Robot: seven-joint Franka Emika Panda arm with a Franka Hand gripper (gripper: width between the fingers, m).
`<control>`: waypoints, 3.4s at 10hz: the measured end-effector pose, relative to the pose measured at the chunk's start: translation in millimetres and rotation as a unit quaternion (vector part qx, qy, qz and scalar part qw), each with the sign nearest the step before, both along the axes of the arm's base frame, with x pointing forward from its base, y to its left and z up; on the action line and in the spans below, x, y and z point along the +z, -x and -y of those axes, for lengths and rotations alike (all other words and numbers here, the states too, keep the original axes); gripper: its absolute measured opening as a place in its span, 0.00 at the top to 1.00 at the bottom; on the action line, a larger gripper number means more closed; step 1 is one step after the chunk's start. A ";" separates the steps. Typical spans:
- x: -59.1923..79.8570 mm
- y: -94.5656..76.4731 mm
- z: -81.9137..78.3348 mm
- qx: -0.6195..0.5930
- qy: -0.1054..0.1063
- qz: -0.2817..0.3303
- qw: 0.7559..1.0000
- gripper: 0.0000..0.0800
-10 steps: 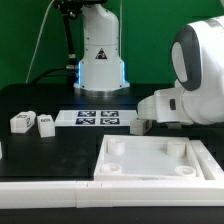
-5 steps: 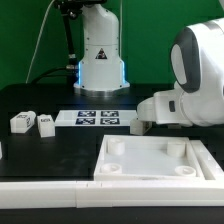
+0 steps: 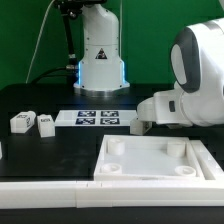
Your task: Assemble one leg
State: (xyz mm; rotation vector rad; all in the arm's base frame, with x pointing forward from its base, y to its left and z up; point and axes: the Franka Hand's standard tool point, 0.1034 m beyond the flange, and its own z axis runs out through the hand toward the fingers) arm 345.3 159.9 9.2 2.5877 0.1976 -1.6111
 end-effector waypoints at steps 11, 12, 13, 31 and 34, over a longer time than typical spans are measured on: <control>70.8 -52.4 10.4 0.015 -0.018 0.041 0.999 0.64; 71.3 -57.4 8.5 0.012 -0.026 0.093 0.995 0.64; 72.1 -58.0 8.2 0.011 -0.031 0.129 0.991 0.64; 103.4 -171.4 24.2 0.054 -0.155 0.516 0.841 0.64; 100.8 -189.4 29.5 0.064 -0.163 0.518 0.837 0.64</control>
Offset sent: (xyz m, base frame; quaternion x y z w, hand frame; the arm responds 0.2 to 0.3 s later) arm 0.0177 -0.0093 0.0454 -0.1014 -0.0236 -0.0401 0.9938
